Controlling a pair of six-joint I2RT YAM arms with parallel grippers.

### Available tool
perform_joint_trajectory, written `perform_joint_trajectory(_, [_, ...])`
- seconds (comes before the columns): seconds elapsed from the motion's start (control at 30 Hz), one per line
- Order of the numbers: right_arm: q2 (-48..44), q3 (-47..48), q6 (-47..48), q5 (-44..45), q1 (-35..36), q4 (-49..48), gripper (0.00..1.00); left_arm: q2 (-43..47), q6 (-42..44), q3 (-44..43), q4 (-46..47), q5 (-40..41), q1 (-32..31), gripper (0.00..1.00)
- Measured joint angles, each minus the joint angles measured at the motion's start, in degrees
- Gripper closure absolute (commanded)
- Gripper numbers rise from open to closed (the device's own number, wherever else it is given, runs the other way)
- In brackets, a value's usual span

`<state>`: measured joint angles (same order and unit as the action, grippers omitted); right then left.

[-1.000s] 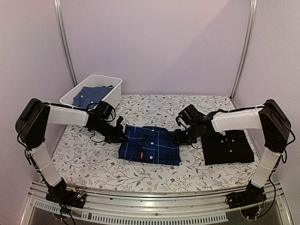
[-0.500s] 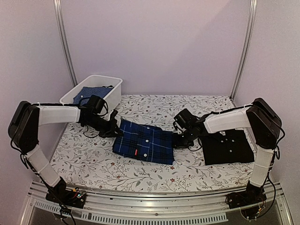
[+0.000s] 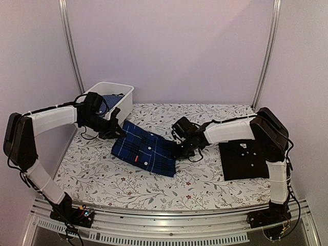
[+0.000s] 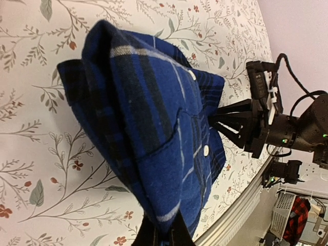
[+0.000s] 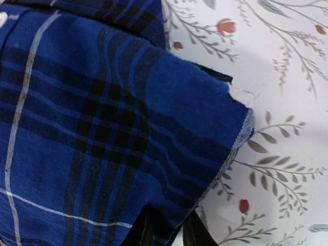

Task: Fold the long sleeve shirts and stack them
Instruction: Turn over the square-folded shirt at the center of the board.

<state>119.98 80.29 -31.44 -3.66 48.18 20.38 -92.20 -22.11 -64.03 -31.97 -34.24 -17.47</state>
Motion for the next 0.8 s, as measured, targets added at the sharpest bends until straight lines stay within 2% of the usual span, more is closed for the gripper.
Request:
perform_joint_trajectory(0.13, [5.2, 7.5, 0.2, -2.1, 1.9, 0.2, 0.75, 0.8, 4.4, -7.2, -6.4, -0.7, 3.2, 1.0])
perform_joint_trajectory(0.27, [9.6, 14.1, 1.4, -5.5, 2.8, -0.1, 0.61, 0.8, 7.3, -16.5, -11.2, -3.2, 4.2, 1.0])
perform_joint_trajectory(0.43, [10.4, 16.2, 4.1, -9.9, 2.5, -0.4, 0.42, -3.0, 5.9, -27.2, -12.1, -6.4, 0.8, 1.0])
perform_joint_trajectory(0.5, [10.1, 15.5, 5.6, -11.6, 1.7, -1.7, 0.39, -6.8, 4.3, -31.3, -12.0, -6.9, -2.1, 0.98])
perform_joint_trajectory(0.57, [8.6, 12.1, 6.3, -12.7, 0.2, -3.5, 0.39, -13.4, 1.7, -37.5, -11.1, -7.2, -6.4, 0.88])
perform_joint_trajectory(0.6, [7.3, 9.8, 6.7, -13.0, -0.8, -3.8, 0.37, -17.1, 0.1, -40.3, -10.1, -7.2, -8.5, 0.86])
perform_joint_trajectory(0.63, [5.7, 7.4, 7.0, -13.2, -2.0, -4.2, 0.34, -21.0, -2.0, -43.4, -9.0, -7.2, -10.5, 0.8])
perform_joint_trajectory(0.67, [3.0, 3.5, 7.1, -13.0, -3.6, -4.9, 0.31, -24.5, -3.5, -45.6, -7.8, -7.1, -12.2, 0.66])
perform_joint_trajectory(0.7, [0.2, 0.0, 7.0, -12.4, -5.1, -4.7, 0.29, -28.6, -5.6, -48.5, -6.6, -7.1, -14.0, 0.57])
perform_joint_trajectory(0.8, [-11.9, -12.5, 6.8, -10.5, -10.8, -4.5, 0.22, -42.9, -11.2, -61.4, -4.7, -6.1, -19.0, 0.45])
